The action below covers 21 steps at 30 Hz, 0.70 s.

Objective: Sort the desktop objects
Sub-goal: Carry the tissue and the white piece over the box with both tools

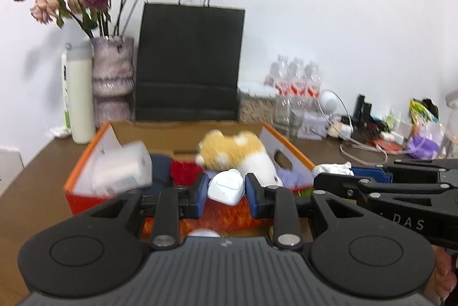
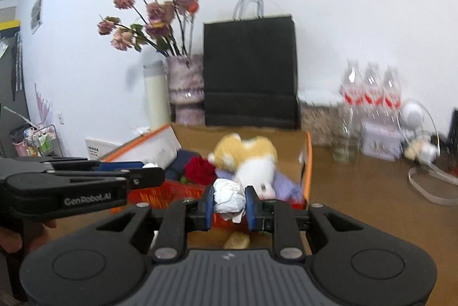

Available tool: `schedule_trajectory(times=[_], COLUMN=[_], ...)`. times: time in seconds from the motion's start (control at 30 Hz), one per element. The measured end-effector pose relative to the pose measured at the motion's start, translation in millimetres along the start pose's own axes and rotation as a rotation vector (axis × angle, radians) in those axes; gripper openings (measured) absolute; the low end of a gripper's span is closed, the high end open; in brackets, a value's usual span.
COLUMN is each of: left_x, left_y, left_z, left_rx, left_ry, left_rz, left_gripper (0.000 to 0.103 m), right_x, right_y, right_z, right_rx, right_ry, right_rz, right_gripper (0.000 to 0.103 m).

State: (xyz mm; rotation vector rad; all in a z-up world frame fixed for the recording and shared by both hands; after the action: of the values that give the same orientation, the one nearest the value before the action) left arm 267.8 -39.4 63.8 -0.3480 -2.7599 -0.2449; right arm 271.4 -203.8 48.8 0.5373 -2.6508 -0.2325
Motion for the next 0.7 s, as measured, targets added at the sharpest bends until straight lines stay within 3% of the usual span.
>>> schedule_trajectory(times=[0.37, 0.53, 0.7], left_x=[-26.3, -55.1, -78.3], left_y=[40.7, 62.8, 69.6], left_z=[-32.7, -31.4, -19.3], left_rx=[0.07, 0.096, 0.077], left_ry=[-0.088, -0.056, -0.006], left_rz=[-0.112, -0.151, -0.16], left_gripper=[0.028, 0.028, 0.028], right_x=[-50.3, -87.3, -118.0], right_y=[26.5, 14.7, 1.5], right_z=[-44.0, -48.3, -36.5], right_rx=[0.009, -0.037, -0.063], right_ry=[-0.067, -0.05, 0.036], right_rz=[-0.017, 0.011, 0.011], right_gripper=[0.021, 0.021, 0.021])
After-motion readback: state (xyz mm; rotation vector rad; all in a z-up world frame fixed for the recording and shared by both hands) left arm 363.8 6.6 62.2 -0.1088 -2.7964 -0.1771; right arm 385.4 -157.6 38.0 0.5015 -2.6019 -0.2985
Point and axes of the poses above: each gripper's, at about its wrist camera, not at the fingertips, and x roughly against the way its jaws point, y to its left, z to its underside, the point moved 1 cm from there along -x, roughly the way its jaws point, and after that the axes turned 13 degrees about -x, right-handed, at the moved point
